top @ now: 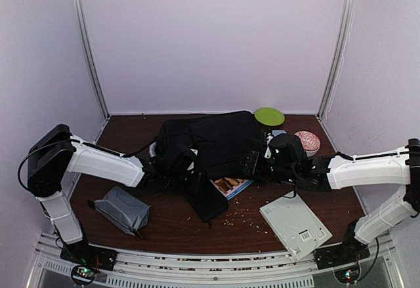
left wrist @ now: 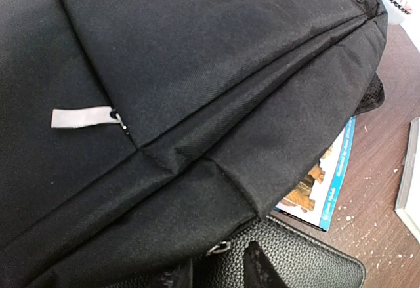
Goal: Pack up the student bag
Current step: Adjust the student bag at the center of the board.
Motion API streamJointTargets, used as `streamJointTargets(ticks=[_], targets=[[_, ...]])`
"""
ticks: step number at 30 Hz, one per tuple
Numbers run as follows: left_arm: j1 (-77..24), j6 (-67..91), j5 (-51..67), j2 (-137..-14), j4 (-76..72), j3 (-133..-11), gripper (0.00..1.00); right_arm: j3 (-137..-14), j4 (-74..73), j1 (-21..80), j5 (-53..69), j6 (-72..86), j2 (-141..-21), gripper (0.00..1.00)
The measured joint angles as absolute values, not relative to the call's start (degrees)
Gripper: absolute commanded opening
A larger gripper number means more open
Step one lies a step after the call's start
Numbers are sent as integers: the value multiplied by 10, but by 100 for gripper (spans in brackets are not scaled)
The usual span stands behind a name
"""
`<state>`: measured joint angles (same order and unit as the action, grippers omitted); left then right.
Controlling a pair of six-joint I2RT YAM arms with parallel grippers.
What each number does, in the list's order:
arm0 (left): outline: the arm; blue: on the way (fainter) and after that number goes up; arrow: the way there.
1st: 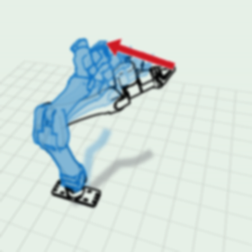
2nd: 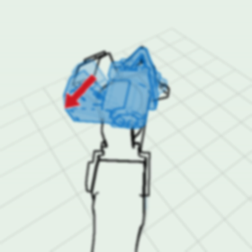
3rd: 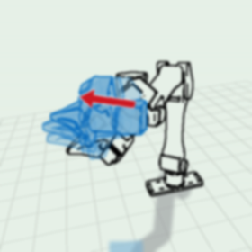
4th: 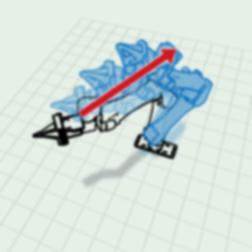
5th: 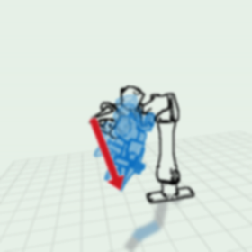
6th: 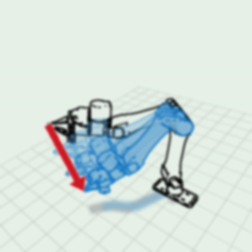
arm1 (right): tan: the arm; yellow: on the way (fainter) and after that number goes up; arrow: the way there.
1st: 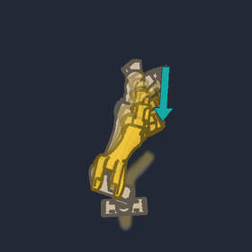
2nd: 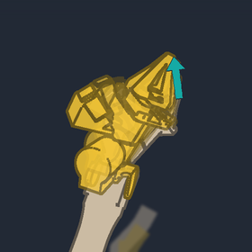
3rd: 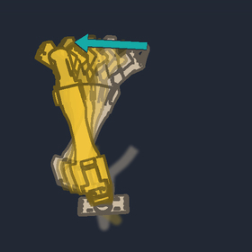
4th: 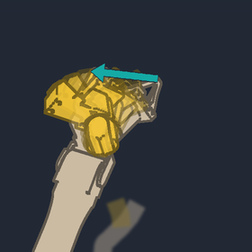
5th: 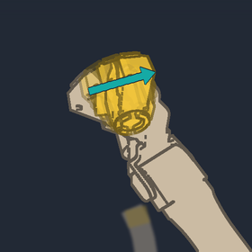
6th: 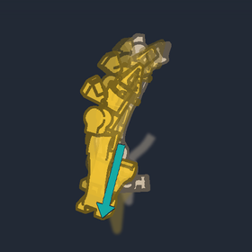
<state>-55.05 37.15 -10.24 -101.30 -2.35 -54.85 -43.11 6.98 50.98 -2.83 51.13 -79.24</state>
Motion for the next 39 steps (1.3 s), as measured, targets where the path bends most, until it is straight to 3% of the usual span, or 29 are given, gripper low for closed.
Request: streamJointTargets(ticks=[9,20,32,39], targets=[[-548,371,-99,-1027,-37,-548,16,-431,70,510,-29,512,-792,52],[-547,372,-90,-1027,-48,-541,14,-428,70,510,-29,512,-792,52],[-547,372,-82,-1027,-62,-533,16,-427,70,510,-29,515,-792,56],[-547,372,-76,-1027,-65,-531,24,-427,70,510,-29,517,-792,57]])
